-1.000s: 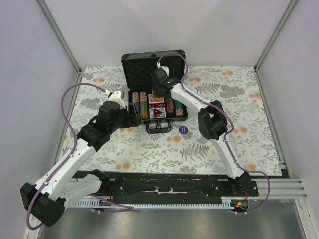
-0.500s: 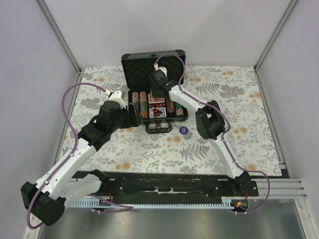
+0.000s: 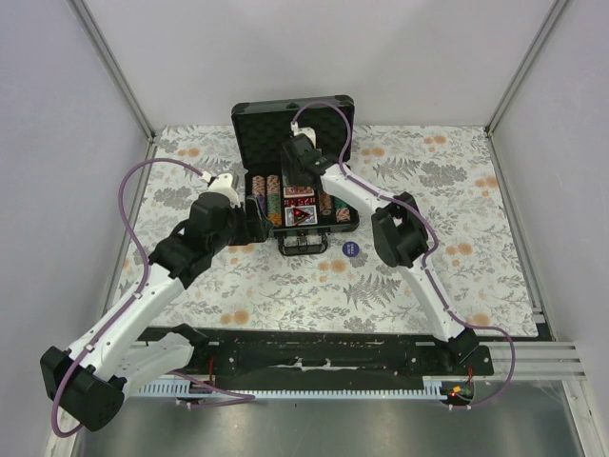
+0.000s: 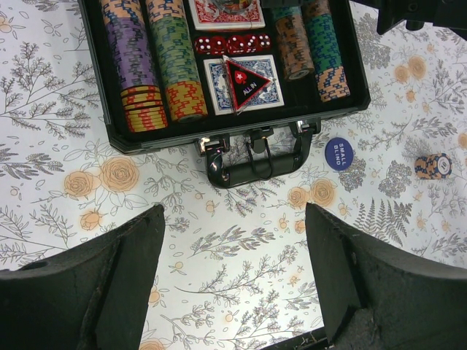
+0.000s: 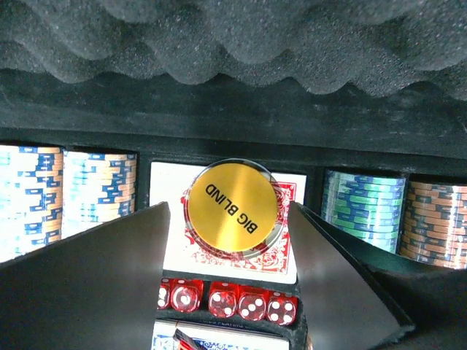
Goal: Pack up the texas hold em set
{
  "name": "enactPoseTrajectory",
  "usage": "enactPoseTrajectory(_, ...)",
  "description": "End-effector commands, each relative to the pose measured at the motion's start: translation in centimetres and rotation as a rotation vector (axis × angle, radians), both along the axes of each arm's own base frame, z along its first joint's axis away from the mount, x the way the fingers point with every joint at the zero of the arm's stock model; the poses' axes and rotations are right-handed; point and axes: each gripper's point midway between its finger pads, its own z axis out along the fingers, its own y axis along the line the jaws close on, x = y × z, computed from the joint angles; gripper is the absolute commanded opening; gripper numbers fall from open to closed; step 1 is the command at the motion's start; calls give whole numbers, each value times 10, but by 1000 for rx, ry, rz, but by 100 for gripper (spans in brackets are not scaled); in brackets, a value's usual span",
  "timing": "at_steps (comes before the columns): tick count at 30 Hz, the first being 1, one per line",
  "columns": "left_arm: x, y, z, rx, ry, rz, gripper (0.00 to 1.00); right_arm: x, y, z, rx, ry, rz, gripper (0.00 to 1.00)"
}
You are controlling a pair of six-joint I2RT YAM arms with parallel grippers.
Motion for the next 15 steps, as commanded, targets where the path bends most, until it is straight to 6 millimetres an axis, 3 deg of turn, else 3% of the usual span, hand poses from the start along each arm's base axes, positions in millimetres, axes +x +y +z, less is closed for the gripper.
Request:
enactPoseTrajectory(1,7,0,20,-19,-56,10,84,-8,1,57,20,-69,18,74)
enactPoseTrajectory(9,3,-2,25,-56,-74,1,84,-54,-32,105,29,-16,-6,75)
enactPoseTrajectory(15,2,-5,29,-77,-82,-10,84,-103,-63,105,3,113,-28,76)
